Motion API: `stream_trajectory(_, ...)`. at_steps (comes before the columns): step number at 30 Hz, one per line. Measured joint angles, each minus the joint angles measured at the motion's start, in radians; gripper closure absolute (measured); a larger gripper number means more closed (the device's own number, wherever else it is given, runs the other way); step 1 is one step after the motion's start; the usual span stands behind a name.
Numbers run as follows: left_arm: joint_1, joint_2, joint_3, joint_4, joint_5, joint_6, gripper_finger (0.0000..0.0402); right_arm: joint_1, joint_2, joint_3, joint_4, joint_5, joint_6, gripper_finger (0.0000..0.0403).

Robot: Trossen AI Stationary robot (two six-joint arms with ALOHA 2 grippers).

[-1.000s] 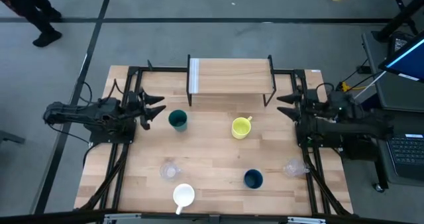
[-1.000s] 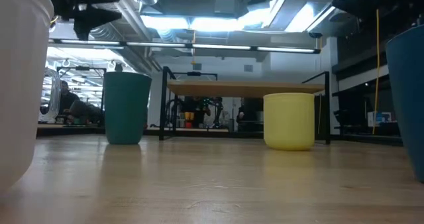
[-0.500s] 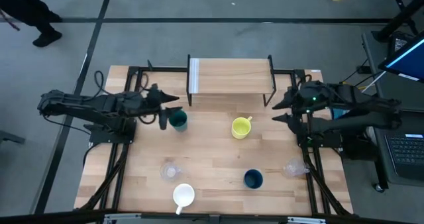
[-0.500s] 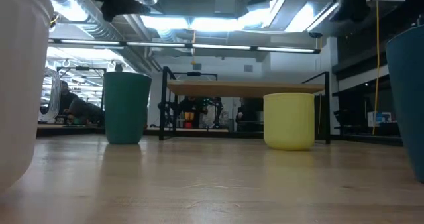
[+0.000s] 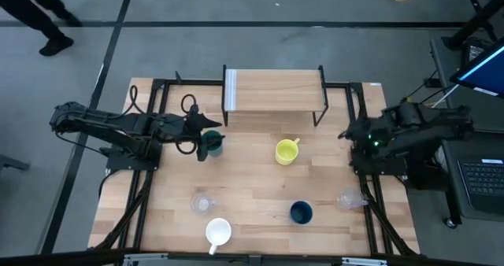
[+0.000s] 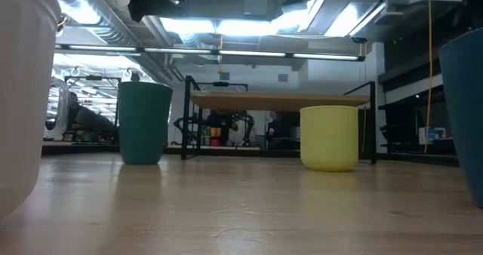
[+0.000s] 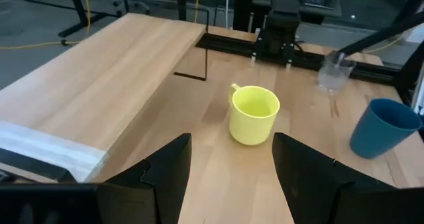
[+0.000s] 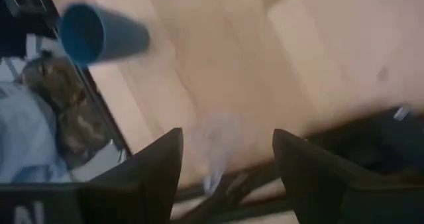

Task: Stack small to large cups/mugs on shelf
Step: Put the right transparent mug on the shelf

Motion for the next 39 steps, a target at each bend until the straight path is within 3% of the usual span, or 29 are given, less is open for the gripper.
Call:
stream_trajectory(8,-0.004,0.0,0.0,0.001,-0.002,-0.001,0.0195,0.29,0.107,-0.112,0.061,0.02,0.228,0.0167)
stream_trajectory(16,-0.004,0.0,0.0,0.007,-0.001,0.0,0.0195,0.451,0.193,-0.214,0.077,0.023,0.384,0.0167)
stream_trajectory(31,-0.004,0.0,0.0,0.007,-0.001,0.001,0.0195,0.532,0.213,-0.371,0.262,0.028,0.512,0.0167)
stream_trajectory(39,-0.004,0.0,0.0,0.007,0.0,0.001,0.0195,0.533,0.261,-0.377,0.337,0.027,0.52,0.0167)
